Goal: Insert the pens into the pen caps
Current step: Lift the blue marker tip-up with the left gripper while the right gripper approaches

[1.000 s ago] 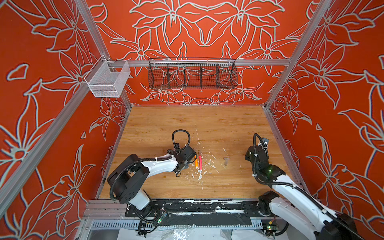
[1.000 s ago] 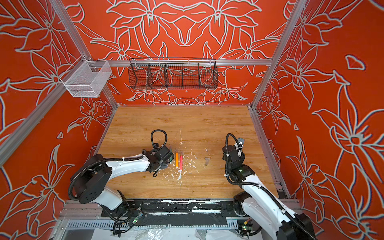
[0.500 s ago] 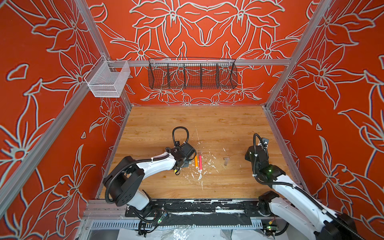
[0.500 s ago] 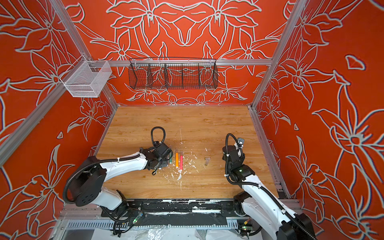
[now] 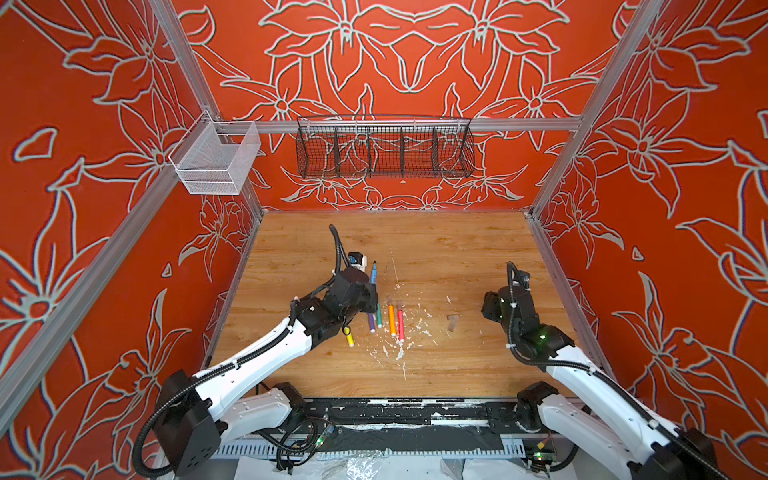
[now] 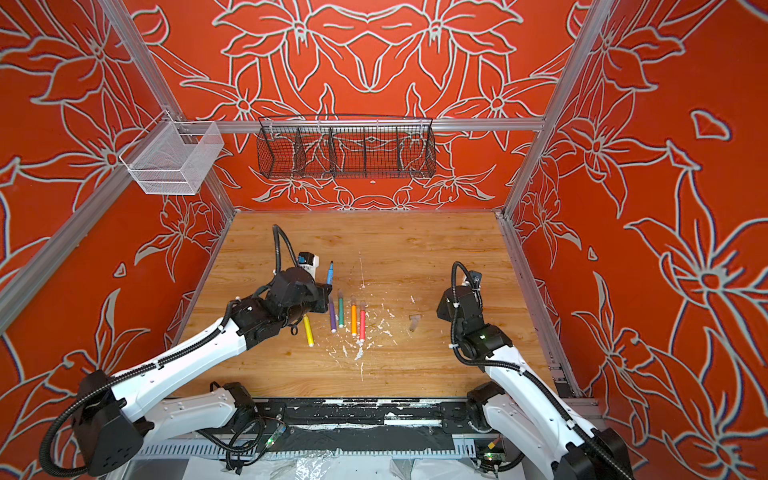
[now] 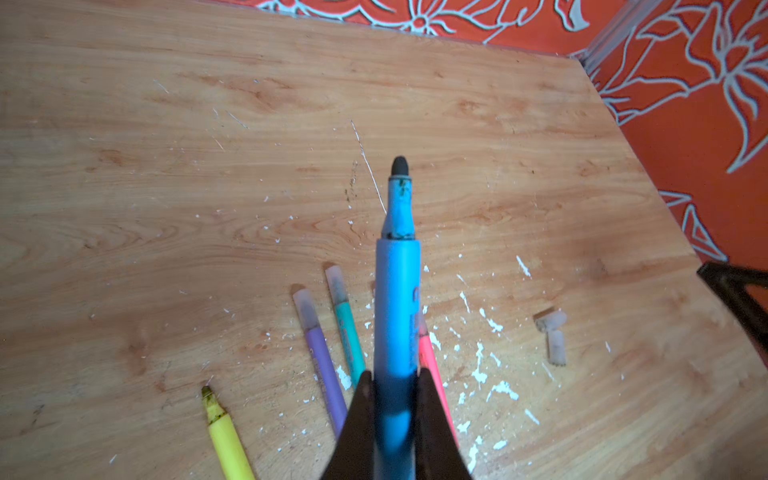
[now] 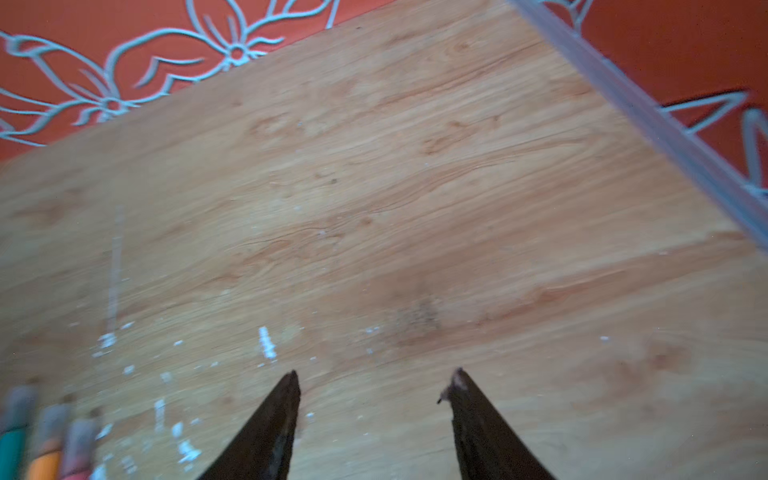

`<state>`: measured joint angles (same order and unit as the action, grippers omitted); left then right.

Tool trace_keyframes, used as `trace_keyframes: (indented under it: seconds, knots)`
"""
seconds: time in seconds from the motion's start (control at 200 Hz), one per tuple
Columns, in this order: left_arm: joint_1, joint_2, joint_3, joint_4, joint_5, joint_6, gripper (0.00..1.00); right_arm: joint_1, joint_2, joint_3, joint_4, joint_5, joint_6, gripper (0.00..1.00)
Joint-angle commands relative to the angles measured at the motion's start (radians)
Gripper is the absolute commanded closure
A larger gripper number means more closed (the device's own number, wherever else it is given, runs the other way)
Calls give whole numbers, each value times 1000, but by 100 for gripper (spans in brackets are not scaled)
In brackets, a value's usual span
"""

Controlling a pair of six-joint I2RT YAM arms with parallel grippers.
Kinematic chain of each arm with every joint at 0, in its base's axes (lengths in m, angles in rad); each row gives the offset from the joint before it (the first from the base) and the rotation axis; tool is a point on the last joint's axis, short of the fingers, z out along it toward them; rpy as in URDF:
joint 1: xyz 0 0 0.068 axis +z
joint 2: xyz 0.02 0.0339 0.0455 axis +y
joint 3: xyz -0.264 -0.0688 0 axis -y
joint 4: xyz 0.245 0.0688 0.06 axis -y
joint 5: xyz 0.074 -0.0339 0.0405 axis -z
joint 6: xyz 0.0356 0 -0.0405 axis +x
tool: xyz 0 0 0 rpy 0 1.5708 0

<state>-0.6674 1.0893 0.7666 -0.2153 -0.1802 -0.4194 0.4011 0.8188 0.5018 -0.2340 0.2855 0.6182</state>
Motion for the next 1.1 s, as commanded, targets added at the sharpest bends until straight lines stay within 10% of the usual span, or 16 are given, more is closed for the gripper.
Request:
trace_keyframes:
  seconds: [0.0, 0.125, 0.676, 1.096]
  knots:
    - [3, -53, -111, 271, 149, 146, 100, 77, -52, 26, 45, -267, 113, 37]
    - [-2, -93, -175, 396, 332, 185, 100, 238, -45, 6, 245, -326, 226, 33]
    - [-44, -94, -204, 456, 440, 223, 100, 517, 315, 214, 532, -294, 304, 33]
    - [-51, -146, -215, 459, 435, 232, 100, 525, 422, 293, 508, -279, 360, 80]
